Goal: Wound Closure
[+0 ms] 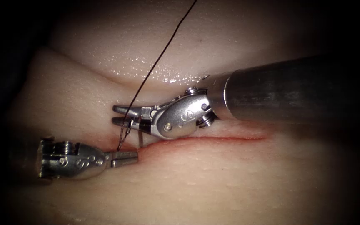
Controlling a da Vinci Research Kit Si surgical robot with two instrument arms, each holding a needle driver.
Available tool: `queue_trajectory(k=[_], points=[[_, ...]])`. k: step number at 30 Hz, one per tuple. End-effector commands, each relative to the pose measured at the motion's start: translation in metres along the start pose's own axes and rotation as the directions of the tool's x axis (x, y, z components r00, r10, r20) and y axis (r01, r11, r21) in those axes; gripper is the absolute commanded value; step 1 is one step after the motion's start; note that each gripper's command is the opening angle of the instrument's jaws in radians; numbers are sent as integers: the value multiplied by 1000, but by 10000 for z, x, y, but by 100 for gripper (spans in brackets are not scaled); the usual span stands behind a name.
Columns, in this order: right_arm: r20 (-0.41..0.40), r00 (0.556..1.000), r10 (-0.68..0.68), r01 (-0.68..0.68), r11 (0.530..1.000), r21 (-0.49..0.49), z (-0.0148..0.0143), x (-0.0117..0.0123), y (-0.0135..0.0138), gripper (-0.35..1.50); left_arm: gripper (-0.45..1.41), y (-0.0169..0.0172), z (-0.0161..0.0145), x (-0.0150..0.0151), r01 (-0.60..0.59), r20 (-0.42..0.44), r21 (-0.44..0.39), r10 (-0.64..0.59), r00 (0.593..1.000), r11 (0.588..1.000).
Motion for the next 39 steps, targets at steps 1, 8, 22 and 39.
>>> queue_trajectory(k=[1, 8, 22, 39], points=[[-3, 1000, 2, -2, 1000, 2, 9, -6, -5, -35, -45, 5, 8, -1, 0, -2, -4, 0, 1000, 1000], [-9, 1000, 24, -24, 1000, 6, 7, -4, -8, -35, -45, 5, 9, -2, -2, 3, -6, 2, 1000, 1000], [-42, 998, 47, -45, 998, 48, 12, -3, -28, -35, -45, 7, 10, -3, -4, 7, -10, 4, 1000, 1000], [-28, 997, 66, -64, 996, 54, -1, 9, -12, -35, -45, 8, 10, -3, -5, 17, -15, 6, 1000, 1000]])
